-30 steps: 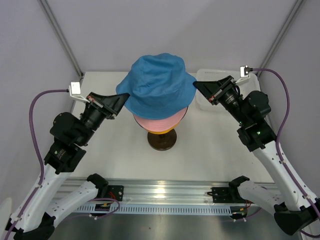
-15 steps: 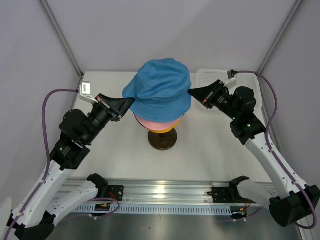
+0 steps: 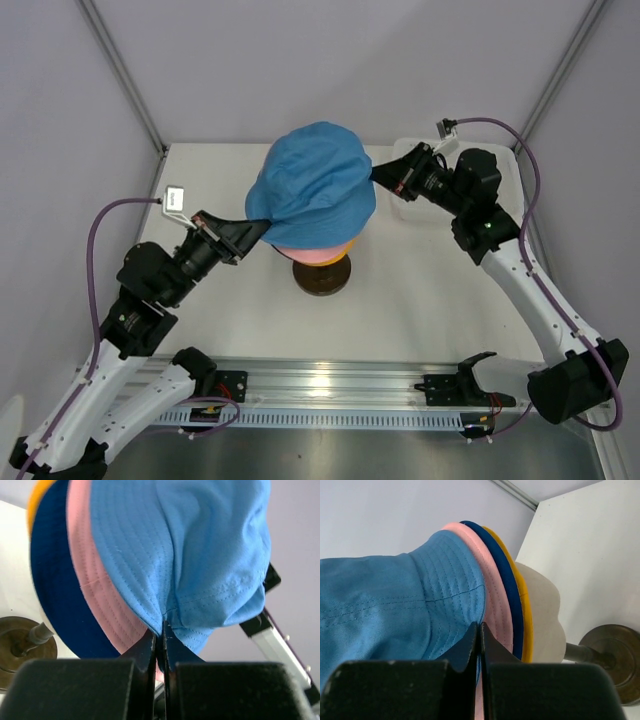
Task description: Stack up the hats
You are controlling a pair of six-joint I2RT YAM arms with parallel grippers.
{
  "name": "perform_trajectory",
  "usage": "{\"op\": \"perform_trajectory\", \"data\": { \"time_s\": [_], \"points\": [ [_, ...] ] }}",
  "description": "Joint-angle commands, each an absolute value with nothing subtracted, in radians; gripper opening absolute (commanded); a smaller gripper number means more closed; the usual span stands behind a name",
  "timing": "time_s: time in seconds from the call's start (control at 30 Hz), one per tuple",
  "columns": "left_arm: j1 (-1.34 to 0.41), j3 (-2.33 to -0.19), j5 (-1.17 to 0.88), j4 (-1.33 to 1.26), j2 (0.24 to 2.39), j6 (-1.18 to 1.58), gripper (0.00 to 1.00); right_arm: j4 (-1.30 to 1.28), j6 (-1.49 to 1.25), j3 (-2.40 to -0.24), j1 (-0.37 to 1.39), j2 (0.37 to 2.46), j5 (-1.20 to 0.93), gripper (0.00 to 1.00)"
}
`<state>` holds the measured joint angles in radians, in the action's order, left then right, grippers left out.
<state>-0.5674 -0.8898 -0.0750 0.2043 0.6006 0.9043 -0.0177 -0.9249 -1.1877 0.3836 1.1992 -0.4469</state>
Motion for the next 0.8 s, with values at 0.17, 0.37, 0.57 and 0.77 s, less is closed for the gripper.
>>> {"op": "perform_trajectory", "data": {
  "time_s": [0.17,0.37,0.57,0.77],
  "points": [
    [-0.572,-0.9,-0.242,0.287,0.627,0.776,0.08,-0.164,-0.749,-1.455,0.356,1.388,-0.445,0.0],
    [-0.572,-0.975,-0.061,0.342,0.6,0.706,0.58,-0.169,-0.712,-1.615,0.357,1.544,-0.544,0.01],
    [-0.572,-1.121,0.106,0.344,0.609,0.64,0.79,-0.244,-0.646,-1.785,0.379,1.706,-0.595,0.06],
    [-0.566,-1.203,0.216,0.296,0.682,0.6,0.81,-0.311,-0.611,-1.946,0.405,1.819,-0.618,0.12]
  ]
}}
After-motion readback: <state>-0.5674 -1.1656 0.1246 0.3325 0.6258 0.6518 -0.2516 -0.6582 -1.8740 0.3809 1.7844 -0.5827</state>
